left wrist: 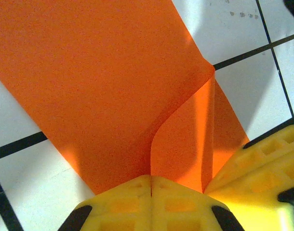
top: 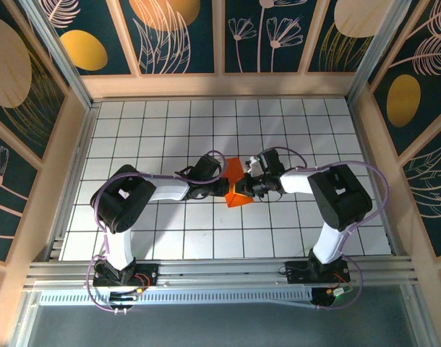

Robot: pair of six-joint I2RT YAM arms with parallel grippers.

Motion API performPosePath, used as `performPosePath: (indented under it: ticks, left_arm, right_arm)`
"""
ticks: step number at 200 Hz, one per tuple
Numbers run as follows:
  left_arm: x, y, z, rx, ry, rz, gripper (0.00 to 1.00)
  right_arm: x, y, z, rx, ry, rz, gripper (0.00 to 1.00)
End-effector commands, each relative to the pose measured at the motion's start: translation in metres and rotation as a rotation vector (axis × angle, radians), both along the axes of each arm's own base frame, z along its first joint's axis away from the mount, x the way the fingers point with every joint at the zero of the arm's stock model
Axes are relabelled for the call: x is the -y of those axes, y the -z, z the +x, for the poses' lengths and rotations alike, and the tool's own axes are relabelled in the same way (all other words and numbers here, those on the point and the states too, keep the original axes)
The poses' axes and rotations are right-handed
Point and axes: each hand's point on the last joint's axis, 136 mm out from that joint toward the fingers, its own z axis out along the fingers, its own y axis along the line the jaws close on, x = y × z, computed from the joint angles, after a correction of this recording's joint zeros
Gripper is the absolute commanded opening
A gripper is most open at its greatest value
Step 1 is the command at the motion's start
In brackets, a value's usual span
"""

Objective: Fold a paper plane with a square sheet of paper (fold left side to right side)
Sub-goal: Fold the triangle a second time at the center of the table.

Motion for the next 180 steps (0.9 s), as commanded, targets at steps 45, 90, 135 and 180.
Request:
performPosePath:
  ticks: [45, 90, 135, 180]
  left_arm:
    - [-0.011, 0.022, -0.007, -0.049, 0.006, 0.066, 0.00]
    - [-0.008, 0.013, -0.006, -0.037, 0.001, 0.034, 0.07]
    - [-0.008, -0.028, 0.007, 0.034, -0.062, -0.015, 0.20]
    - [-0.013, -0.074, 0.007, 0.073, -0.093, -0.078, 0.24]
  right_arm:
    - [0.008, 0.016, -0.001, -0.025, 0.017, -0.077, 0.00]
    - [0.013, 0.029, -0.008, -0.060, 0.017, -0.108, 0.00]
    - [0.017, 0.034, -0.012, -0.069, 0.020, -0.128, 0.00]
    - [0.017, 0.033, -0.011, -0.064, 0.021, -0.122, 0.00]
